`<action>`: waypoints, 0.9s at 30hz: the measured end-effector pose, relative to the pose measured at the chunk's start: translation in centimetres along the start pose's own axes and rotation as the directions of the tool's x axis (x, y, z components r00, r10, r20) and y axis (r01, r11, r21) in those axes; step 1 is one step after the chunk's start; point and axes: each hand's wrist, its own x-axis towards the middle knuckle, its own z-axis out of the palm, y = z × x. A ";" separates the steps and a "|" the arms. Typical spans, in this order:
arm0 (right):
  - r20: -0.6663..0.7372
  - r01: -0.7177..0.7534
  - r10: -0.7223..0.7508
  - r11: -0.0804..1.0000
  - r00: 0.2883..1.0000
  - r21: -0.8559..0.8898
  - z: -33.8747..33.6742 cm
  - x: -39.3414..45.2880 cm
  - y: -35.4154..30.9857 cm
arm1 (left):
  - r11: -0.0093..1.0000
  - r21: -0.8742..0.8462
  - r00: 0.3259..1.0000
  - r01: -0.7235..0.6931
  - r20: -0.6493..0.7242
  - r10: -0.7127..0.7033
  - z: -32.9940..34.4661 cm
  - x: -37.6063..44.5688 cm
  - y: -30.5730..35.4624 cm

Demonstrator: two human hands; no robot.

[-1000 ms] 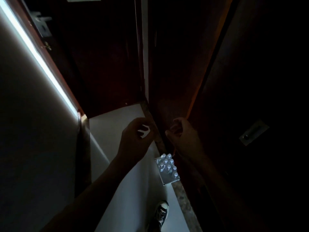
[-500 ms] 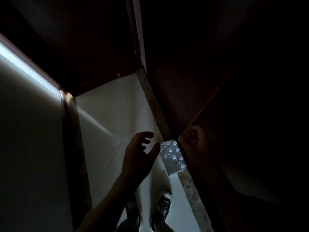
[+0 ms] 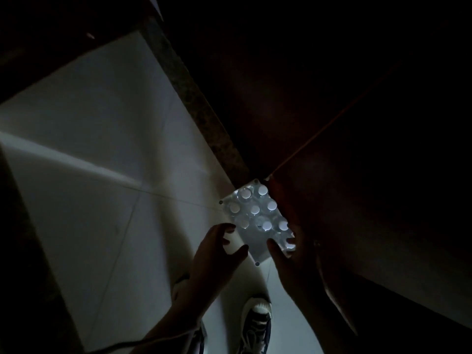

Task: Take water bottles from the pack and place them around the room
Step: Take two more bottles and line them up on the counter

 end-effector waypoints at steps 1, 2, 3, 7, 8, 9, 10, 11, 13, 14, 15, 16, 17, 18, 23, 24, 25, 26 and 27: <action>-0.006 -0.013 0.013 1.000 1.000 -0.010 2.1 1.3 2.2 | 1.000 0.006 1.000 0.002 0.030 -0.002 1.9 1.7 -2.1; -0.009 -0.027 0.027 0.999 1.000 -0.018 4.0 2.6 4.2 | 1.000 0.014 0.998 -0.004 0.059 0.003 3.8 3.3 -4.2; -0.014 -0.038 0.038 0.999 0.999 -0.027 5.9 3.9 6.1 | 0.999 0.031 0.996 -0.016 0.084 0.013 5.7 5.0 -6.2; -0.011 -0.003 0.003 0.999 1.000 -0.032 12.4 8.6 13.0 | 0.985 0.125 0.984 -0.122 0.148 0.103 11.6 11.0 -12.8; -0.020 -0.003 0.002 0.999 1.000 -0.033 13.7 9.5 14.4 | 0.976 0.150 0.979 -0.159 0.151 0.137 12.8 12.0 -14.1; -0.047 -0.005 0.003 0.999 0.999 -0.036 14.8 10.3 15.6 | 0.965 0.171 0.974 -0.198 0.148 0.174 13.8 12.9 -15.2; -0.086 -0.002 -0.001 0.999 0.996 -0.036 15.7 11.0 16.5 | 0.955 0.187 0.968 -0.232 0.140 0.207 14.7 13.5 -16.1; -0.124 0.005 -0.010 0.999 0.992 -0.036 16.5 11.6 17.3 | 0.946 0.200 0.964 -0.255 0.130 0.233 15.6 14.0 -16.9; -0.193 0.015 -0.021 0.999 0.981 -0.037 17.6 12.5 18.5 | 0.936 0.219 0.960 -0.276 0.105 0.258 17.0 14.8 -18.3; -0.220 0.014 -0.021 0.999 0.975 -0.033 18.0 13.0 19.1 | 0.934 0.224 0.961 -0.277 0.089 0.264 17.6 15.2 -18.9; -0.240 0.018 -0.025 0.999 0.971 -0.033 18.2 13.4 19.6 | 0.933 0.231 0.961 -0.277 0.072 0.267 18.0 15.6 -19.5; -0.248 0.021 -0.031 0.999 0.968 -0.044 18.4 13.9 20.0 | 0.929 0.245 0.960 -0.278 0.059 0.272 18.2 16.0 -20.0; -0.251 0.032 -0.044 0.998 0.967 -0.051 18.5 14.3 20.3 | 0.921 0.262 0.957 -0.288 0.046 0.286 18.4 16.4 -20.4; -0.254 0.046 -0.058 0.998 0.965 -0.054 18.6 14.6 20.4 | 0.911 0.278 0.951 -0.304 0.037 0.306 18.4 16.8 -20.6; -0.258 0.054 -0.058 0.998 0.964 -0.023 17.9 14.2 18.8 | 0.902 0.223 0.925 -0.369 -0.008 0.380 16.9 16.1 -19.8; -0.247 0.063 -0.065 0.998 0.967 -0.016 17.2 13.5 18.1 | 0.897 0.206 0.915 -0.391 -0.017 0.403 16.2 15.5 -19.1; -0.234 0.080 -0.081 0.997 0.969 -0.013 16.2 12.8 17.2 | 0.890 0.188 0.904 -0.415 -0.022 0.426 15.3 14.8 -18.2; -0.213 0.087 -0.087 0.996 0.973 -0.012 15.1 11.9 15.9 | 0.887 0.174 0.898 -0.428 -0.026 0.439 14.1 14.0 -17.1; -0.191 0.079 -0.077 0.997 0.979 0.004 13.8 11.0 14.5 | 0.883 0.168 0.891 -0.439 -0.043 0.451 12.8 13.0 -15.7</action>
